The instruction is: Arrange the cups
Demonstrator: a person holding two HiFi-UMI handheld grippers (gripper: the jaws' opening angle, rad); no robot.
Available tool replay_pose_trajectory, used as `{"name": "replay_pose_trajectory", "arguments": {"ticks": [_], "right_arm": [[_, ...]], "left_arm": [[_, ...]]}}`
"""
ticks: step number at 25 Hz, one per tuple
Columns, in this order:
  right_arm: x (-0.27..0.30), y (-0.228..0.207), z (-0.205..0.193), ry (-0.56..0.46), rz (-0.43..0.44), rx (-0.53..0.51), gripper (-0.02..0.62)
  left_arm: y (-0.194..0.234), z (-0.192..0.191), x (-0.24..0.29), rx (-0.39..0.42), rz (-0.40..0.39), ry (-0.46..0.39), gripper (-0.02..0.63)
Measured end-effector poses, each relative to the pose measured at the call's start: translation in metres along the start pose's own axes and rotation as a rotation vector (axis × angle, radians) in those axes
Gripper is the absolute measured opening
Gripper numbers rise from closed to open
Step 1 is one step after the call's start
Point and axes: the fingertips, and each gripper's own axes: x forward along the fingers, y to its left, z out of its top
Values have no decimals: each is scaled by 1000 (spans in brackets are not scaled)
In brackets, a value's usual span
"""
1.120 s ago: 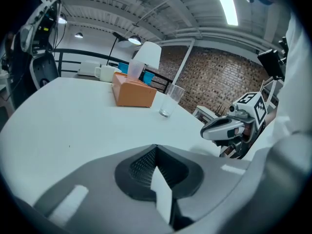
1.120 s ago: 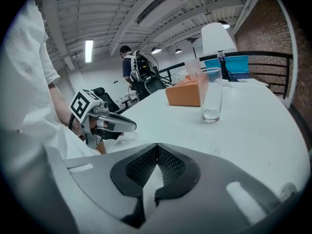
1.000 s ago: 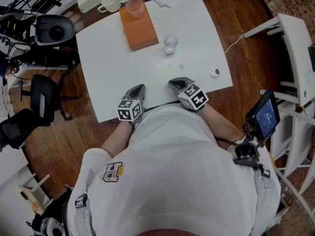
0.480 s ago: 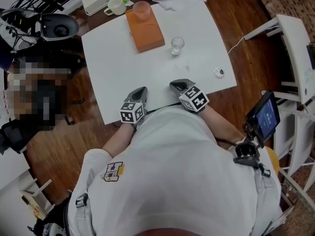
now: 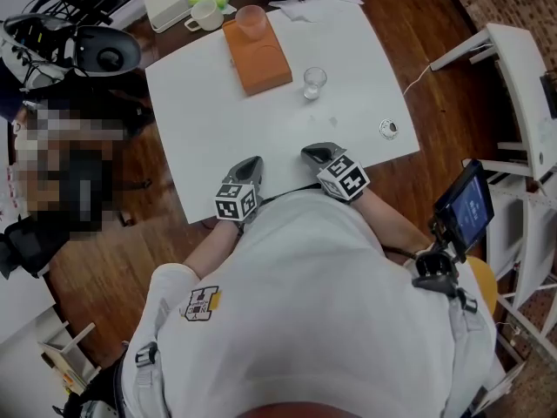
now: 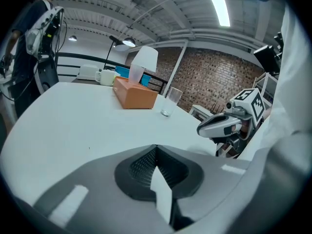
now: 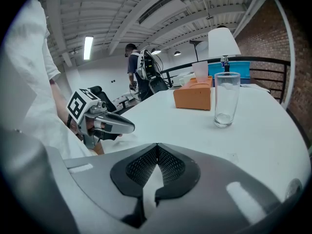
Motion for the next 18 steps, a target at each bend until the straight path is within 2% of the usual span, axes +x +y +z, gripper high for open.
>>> {"name": "replay_pose_trajectory", "arguments": {"ticks": [4,10,12,14,18], "right_arm": [[-3,-16,7,-25,-48,-42,0],[-20,-94,53,-139,-307,-166,3],[-20,-119,68,-163,-352,-195,135],[-14,-134,78,-176,-361,-219,241],[7,-146,88,-172,-330,-257,380]], "left_arm": [[-5,0,2,11,-1,6,2],[-3,0,-5,9,42,-5,2],[1,-1,-8,-6,69,-7,2],[4,-3,-13,-22,96,-10,2],[8,-9,-22,-56,145,-3,2]]}}
